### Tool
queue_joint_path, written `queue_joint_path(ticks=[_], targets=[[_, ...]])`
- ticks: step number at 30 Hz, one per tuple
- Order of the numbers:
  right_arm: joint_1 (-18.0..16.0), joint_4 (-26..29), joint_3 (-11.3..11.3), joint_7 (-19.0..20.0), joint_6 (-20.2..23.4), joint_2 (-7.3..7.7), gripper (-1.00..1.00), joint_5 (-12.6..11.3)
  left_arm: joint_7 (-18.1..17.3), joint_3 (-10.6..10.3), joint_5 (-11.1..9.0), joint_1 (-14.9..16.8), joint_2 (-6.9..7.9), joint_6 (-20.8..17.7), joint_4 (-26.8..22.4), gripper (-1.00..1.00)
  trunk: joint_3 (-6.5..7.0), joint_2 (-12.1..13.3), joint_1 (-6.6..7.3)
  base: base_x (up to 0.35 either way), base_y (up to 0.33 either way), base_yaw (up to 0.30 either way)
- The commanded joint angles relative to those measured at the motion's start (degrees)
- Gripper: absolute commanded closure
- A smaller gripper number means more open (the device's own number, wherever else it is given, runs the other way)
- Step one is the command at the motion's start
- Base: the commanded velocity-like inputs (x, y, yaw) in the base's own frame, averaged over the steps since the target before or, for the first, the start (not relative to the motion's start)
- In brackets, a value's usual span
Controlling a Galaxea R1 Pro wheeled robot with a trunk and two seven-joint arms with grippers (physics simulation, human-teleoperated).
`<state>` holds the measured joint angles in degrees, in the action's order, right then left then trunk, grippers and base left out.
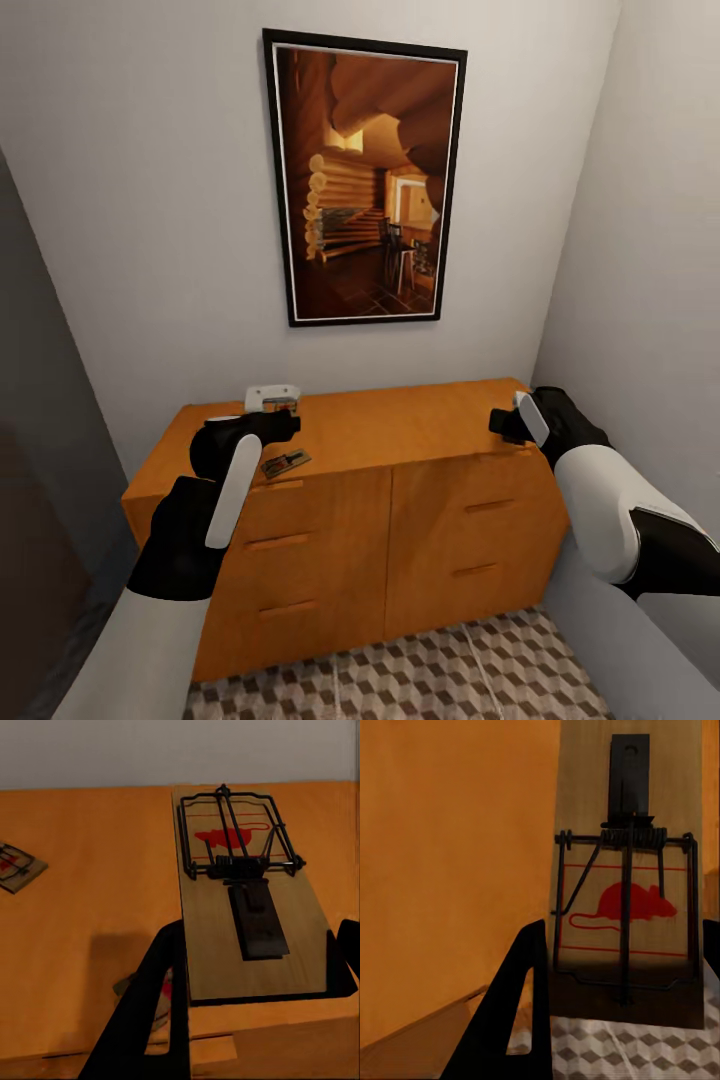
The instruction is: Take the four mousetraps from the cabinet in the bathroom and place them on the bathroom floor. Make sure all four end up on the same floor surface, and ensure that at least two of them are either under or directly next to the same bathroom sink.
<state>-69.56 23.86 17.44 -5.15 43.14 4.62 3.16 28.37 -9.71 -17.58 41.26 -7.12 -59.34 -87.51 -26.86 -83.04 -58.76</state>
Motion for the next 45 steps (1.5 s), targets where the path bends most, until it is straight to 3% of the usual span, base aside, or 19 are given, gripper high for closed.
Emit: queue_joint_path(ticks=[1,25,38,40,45], targets=[[-0.05,0.06,0.34,0.07,0.17,-0.05,1.00,0.23,0.64,-0.04,-0.52,0.05,0.00,-0.17,-0.04,1.00,-0.07,-0.04,0.04,-0.338,0.000,0.000],[-0.05,-0.82,0.33,0.23,-0.09,-0.05,1.00,0.18,0.42,0.04,-0.89,0.05,0.92,-0.06,1.90,1.00,-0.07,-0.04,0.04,-0.342,0.000,0.000],[-0.04,-1.09,0.31,0.06,-0.07,-0.83,1.00,1.11,0.32,0.29,-0.74,0.05,1.21,0.60,10.43,1.00,-0.07,-0.04,0.04,-0.344,0.000,0.000],[-0.05,-1.51,0.31,0.09,-0.09,-0.89,1.00,1.68,0.31,0.30,-0.80,0.05,1.22,1.61,11.72,1.00,-0.07,-0.04,0.04,-0.323,0.000,0.000],[-0.05,-3.52,0.31,0.13,-0.14,-1.02,1.00,3.10,0.09,0.31,-0.93,0.05,1.26,11.32,18.90,1.00,-0.07,-0.04,0.04,-0.142,0.000,0.000]])
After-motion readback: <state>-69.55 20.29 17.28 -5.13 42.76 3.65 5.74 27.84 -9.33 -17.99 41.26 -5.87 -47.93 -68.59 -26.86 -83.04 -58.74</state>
